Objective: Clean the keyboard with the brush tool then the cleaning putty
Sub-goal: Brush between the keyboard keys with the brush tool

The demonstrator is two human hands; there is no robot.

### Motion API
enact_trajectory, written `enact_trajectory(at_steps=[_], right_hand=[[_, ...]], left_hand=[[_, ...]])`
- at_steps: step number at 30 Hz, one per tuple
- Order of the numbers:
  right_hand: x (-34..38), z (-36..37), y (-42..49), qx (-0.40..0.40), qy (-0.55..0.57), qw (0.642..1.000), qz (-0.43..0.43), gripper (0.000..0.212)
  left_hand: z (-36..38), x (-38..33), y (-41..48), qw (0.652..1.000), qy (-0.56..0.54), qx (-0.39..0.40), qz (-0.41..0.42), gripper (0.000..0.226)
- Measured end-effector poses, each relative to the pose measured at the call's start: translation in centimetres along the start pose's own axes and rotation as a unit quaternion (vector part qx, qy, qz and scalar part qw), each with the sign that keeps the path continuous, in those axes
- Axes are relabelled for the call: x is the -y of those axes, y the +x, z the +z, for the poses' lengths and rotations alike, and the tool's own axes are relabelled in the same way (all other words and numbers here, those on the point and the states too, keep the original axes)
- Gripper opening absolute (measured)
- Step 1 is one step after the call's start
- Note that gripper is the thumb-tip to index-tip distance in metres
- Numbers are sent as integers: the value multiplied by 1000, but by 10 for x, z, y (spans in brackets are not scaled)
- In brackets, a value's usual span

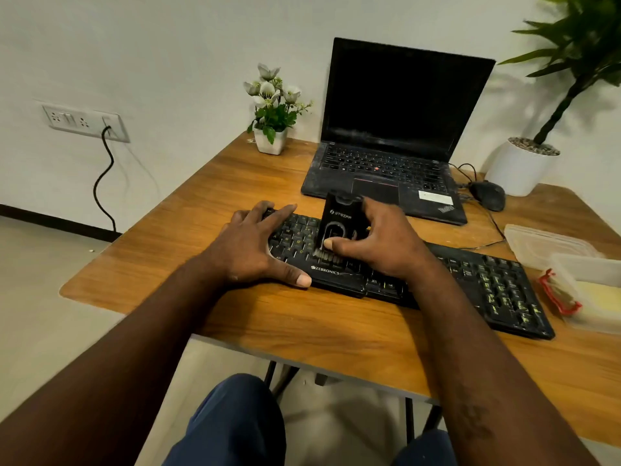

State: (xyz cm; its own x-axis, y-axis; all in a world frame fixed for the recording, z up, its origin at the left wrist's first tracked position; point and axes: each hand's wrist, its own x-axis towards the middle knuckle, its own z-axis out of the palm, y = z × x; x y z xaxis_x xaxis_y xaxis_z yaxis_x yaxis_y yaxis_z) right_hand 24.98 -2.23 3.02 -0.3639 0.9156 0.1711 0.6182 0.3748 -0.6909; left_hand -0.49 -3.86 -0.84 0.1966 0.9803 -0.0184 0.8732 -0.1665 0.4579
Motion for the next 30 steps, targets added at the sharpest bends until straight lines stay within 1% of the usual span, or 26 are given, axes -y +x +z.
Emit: enact_trajectory(at_steps=[3,5,6,7,8,10,11,12,13,14,16,18,19,20,21,22,24,25,26,27,29,30], right_hand=[[-4,-3,10,-124,-93,986,56,69],[-7,-6,11,-169,-115,976,74,72],[-8,-7,10,-172,-101,977,71,71],[-7,-7,7,-158,-72,983,58,68],[-6,-7,4,-124,-31,991,43,63],[1,-6,-4,-13,52,998,22,54],[3,-5,-7,34,71,997,15,54],[3,-3,-7,52,68,996,12,56],[3,-2,-5,41,48,998,14,59],[2,-2,-1,10,22,999,24,62],[0,-3,5,-81,-47,994,60,67],[-4,-5,9,-163,-104,977,86,68],[-5,-6,7,-184,-104,974,84,67],[-6,-6,6,-182,-86,977,75,65],[-7,-7,3,-154,-52,985,60,63],[-5,-9,0,-102,-7,994,45,60],[1,-8,-6,34,70,997,17,52],[4,-7,-8,75,83,994,4,52],[4,-4,-7,79,76,994,-3,53],[4,-1,-5,51,50,997,-1,55],[0,-1,3,-47,-34,998,16,63],[-3,-2,7,-97,-71,992,36,67]], left_hand=[[0,0,0,1000,-2,1,1,144],[-1,0,1,1000,-1,3,-1,144],[-1,0,1,1000,0,3,-2,144],[-1,0,1,1000,1,4,-2,144],[-1,0,1,1000,1,5,-1,144],[0,0,0,1000,1,5,-1,145],[0,0,0,1000,2,5,-2,145],[-1,0,0,1000,2,6,-4,145],[-1,0,1,1000,2,7,-5,145],[-1,1,2,1000,0,7,-5,145],[-1,1,2,1000,0,7,-3,145],[-1,1,2,1000,1,6,-2,145],[-1,1,2,1000,0,6,-2,145],[-1,1,2,1000,-1,7,-2,144],[-1,1,1,1000,-1,8,-2,144],[-1,1,1,1000,0,8,-2,144],[-1,1,1,1000,4,8,-4,144],[-1,0,1,1000,5,8,-4,144],[-1,0,1,1000,5,10,-5,144],[-1,0,1,1000,4,11,-5,144],[-1,1,2,1000,3,11,-4,143],[-1,1,3,1000,4,12,-3,144]])
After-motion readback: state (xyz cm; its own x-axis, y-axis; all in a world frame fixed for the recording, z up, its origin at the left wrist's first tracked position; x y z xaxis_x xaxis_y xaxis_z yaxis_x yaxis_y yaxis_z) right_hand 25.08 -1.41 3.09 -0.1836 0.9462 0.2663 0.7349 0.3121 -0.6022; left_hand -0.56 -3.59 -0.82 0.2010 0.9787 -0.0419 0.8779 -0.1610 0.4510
